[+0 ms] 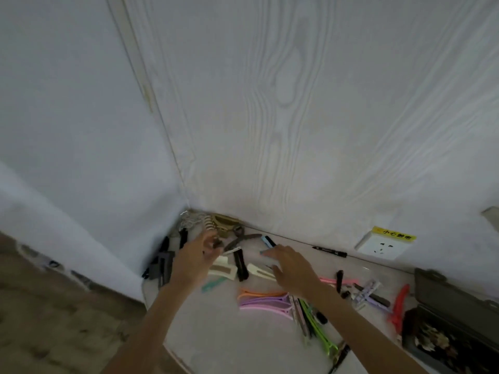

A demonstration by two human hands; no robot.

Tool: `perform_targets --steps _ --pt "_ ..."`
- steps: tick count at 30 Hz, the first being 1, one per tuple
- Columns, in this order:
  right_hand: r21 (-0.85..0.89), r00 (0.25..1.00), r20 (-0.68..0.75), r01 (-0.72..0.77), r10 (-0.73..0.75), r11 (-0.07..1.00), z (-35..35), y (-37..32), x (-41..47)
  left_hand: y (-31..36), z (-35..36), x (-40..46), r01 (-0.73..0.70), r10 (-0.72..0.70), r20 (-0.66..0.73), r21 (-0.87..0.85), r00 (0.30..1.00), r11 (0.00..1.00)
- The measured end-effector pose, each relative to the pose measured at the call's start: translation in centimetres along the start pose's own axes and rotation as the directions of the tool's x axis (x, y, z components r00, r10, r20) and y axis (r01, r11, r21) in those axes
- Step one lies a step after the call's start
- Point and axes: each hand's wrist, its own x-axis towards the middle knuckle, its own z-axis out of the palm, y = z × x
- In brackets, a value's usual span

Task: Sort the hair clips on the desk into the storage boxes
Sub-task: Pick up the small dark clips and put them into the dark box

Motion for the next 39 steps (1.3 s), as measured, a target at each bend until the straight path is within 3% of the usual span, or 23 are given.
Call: perform_targets --steps 2,6,11,15,18,21,24,28,31,34,39 --pt "0.003 0.999 0.032 0.020 -0.020 1.000 0.8 -2.0 1.3 -1.6 -1.6 -0.8 0.094 -0.092 -0.047 0.041 0.995 0.995" --pt "0.094 0.984 0.174 -0.059 0.042 0.994 -1.2 -2.7 3.7 -2.5 -2.2 -2.5 0.143 -0.146 0.030 0.084 0.989 0.986" --pt "-0.026 0.933 0.347 -0.090 0.093 0.996 -7.6 1.6 0.0 1.0 1.3 -4.0 -0.021 0.004 0.251 0.064 0.968 0.998" --pt "-0.081 0.878 0.462 -0.101 0.127 0.992 -6.1 3.9 -6.6 4.2 5.9 -5.2 -0.248 0.185 0.390 0.117 0.902 0.962" --pt "-0.128 0.927 0.362 -0.054 0.097 0.990 -2.6 6.1 -10.3 4.6 8.7 -6.2 -0.380 0.260 0.447 0.202 0.856 0.903" --pt "-0.077 0.978 0.162 -0.119 0.131 0.990 -0.5 7.3 -12.5 4.1 10.2 -7.0 -0.362 0.238 0.422 0.243 0.875 0.900" --pt "-0.041 0.977 -0.018 -0.212 0.211 0.976 0.3 6.9 -13.2 3.4 10.5 -7.7 -0.320 0.219 0.388 0.219 0.895 0.922" --pt "0.010 0.957 -0.040 -0.286 0.286 0.958 0.9 7.0 -12.3 2.4 10.4 -7.8 -0.288 0.199 0.402 0.174 0.894 0.942" --pt "0.305 0.912 -0.129 -0.336 0.388 0.891 0.5 7.9 -12.9 2.4 10.8 -7.9 -0.312 0.251 0.341 0.140 0.906 0.940" --pt "0.660 0.838 -0.205 -0.263 0.505 0.704 -1.2 8.4 -15.1 4.7 11.3 -8.2 -0.367 0.328 0.270 0.110 0.905 0.924" --pt "0.709 0.659 -0.341 -0.288 0.671 0.643 -4.9 11.6 -21.3 11.7 15.0 -8.8 -0.379 0.373 0.369 -0.058 0.851 0.923"
